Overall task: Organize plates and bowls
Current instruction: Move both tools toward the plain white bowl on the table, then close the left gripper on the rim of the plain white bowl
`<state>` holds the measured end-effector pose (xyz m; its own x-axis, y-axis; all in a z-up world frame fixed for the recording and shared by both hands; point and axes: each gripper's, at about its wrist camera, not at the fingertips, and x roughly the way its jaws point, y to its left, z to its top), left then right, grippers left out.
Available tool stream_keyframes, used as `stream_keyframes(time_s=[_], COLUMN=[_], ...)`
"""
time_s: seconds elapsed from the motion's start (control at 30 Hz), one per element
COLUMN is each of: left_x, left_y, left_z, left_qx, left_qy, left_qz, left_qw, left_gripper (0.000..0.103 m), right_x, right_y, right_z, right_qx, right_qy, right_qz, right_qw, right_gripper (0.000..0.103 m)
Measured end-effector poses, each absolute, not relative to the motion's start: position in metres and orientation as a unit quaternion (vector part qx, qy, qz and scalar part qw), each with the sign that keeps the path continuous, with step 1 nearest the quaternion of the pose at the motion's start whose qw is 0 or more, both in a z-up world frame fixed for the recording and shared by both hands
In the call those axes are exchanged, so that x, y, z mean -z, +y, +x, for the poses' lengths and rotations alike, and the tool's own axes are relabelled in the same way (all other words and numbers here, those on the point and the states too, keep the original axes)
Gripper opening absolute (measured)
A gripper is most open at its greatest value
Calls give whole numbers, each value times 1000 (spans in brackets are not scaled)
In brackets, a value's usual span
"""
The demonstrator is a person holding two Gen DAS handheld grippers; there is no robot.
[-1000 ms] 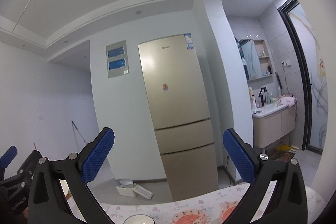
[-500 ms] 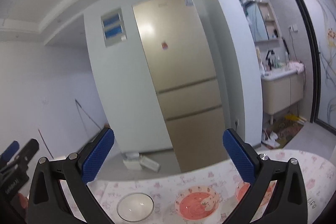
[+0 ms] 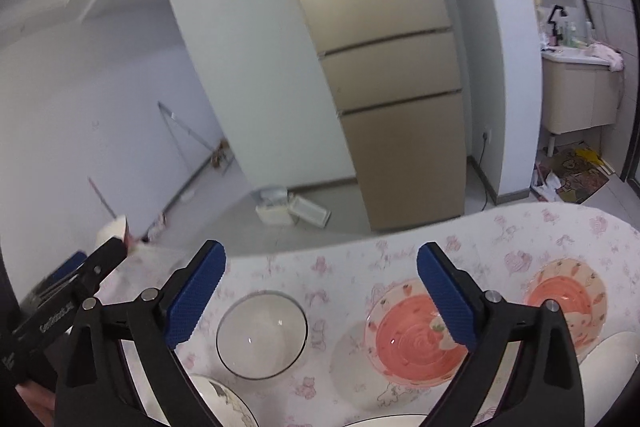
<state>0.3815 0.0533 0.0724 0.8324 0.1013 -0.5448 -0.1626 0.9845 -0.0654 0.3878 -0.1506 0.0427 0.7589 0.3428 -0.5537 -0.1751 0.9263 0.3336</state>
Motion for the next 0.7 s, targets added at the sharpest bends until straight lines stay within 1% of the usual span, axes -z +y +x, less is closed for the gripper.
stream_keyframes(time_s=[0.07,0.13,0.2,0.27,0.3,0.37,0.43,0.53,0.6,0.63,0.67,0.7], left_x=[-62,-51,-41,-28,-23,-9,4,20,31,35,38,40], left_y=[54,57,57,58,60,63,64,62,61,62,61,59], left_z=[389,398,403,410,414,423,431,439,443,444,445,446], left_qx=[-59,-67,-68,-71,-67,-52,-53,-55,-43,-39,-38,-35], left_qy=[302,325,339,364,378,407,428,451,470,477,482,482], left_qz=[-61,-67,-65,-67,-73,-90,-90,-85,-98,-103,-105,-105], left_qw=[950,941,936,926,920,907,898,887,876,872,869,869], left_gripper=[103,103,99,87,85,79,73,62,54,49,48,48], right_x=[-33,-21,-8,4,9,18,26,38,47,51,54,57], right_y=[-144,-139,-133,-126,-123,-115,-109,-102,-99,-98,-97,-96], right_z=[397,403,409,412,413,416,417,421,425,426,428,429], right_qx=[-154,-168,-167,-163,-163,-172,-176,-163,-165,-172,-181,-185], right_qy=[344,368,391,411,419,436,455,472,484,488,487,488], right_qz=[131,136,136,125,120,115,107,100,104,108,113,115], right_qw=[917,904,895,888,885,876,867,861,853,849,847,845], right_gripper=[83,81,77,72,71,58,51,47,43,38,30,27])
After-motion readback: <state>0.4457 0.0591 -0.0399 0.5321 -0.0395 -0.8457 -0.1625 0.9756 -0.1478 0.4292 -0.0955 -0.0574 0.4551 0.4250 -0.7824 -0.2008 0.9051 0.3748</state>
